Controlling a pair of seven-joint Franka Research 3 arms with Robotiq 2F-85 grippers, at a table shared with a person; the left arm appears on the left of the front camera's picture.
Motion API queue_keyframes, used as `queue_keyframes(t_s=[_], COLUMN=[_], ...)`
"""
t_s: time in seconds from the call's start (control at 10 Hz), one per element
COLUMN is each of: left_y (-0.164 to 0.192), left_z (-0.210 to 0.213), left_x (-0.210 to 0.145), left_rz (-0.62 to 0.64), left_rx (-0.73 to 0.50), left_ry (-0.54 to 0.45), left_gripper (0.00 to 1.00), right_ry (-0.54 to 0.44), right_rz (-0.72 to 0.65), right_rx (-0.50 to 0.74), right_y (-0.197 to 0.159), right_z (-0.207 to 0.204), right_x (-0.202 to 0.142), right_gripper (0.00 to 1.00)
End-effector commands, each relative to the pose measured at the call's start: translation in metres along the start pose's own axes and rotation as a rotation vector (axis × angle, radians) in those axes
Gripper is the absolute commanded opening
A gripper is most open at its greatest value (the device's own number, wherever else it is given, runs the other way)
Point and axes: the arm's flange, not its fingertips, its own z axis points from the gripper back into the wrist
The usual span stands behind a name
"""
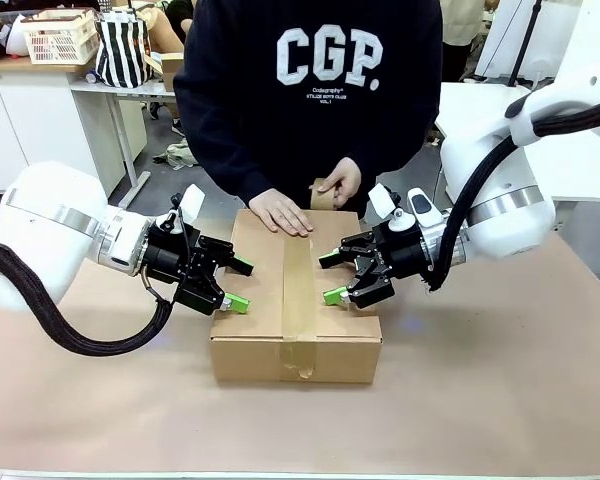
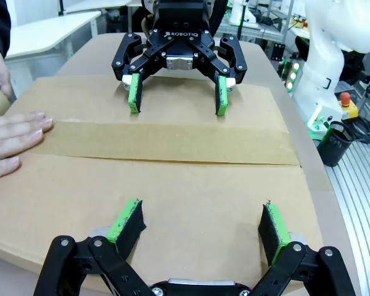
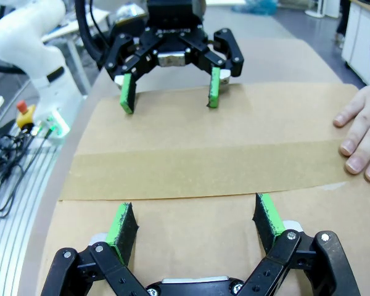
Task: Pack the gift set into the box.
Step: Press and hold the closed box until the human finishes sealing it.
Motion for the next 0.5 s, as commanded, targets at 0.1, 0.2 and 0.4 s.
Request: queue_keyframes(t_s=[0.1,0.2,0.4], left_y=[-0.0014,-0.0014,-0.0014], left_z=[0.0001,0.0001,0.0001], left_x=[-0.0032,-0.0032,-0.0032], left_rz=[0.007,0.007,0.007], left_rx=[-0.002,-0.002,-0.002], left_ry=[-0.002,-0.002,-0.002], left_gripper=[1.0,1.0,1.0], right_ry=[0.011,0.011,0.011], right_rz=[-0.002,-0.002,-0.002], right_rx=[-0.003,-0.003,-0.003], right_y=[0.0004,0.0004,0.0004], right_z=[-0.0013,-0.0013,-0.0013], right_x=[-0.0039,-0.0039,-0.0039], right_gripper=[1.0,1.0,1.0])
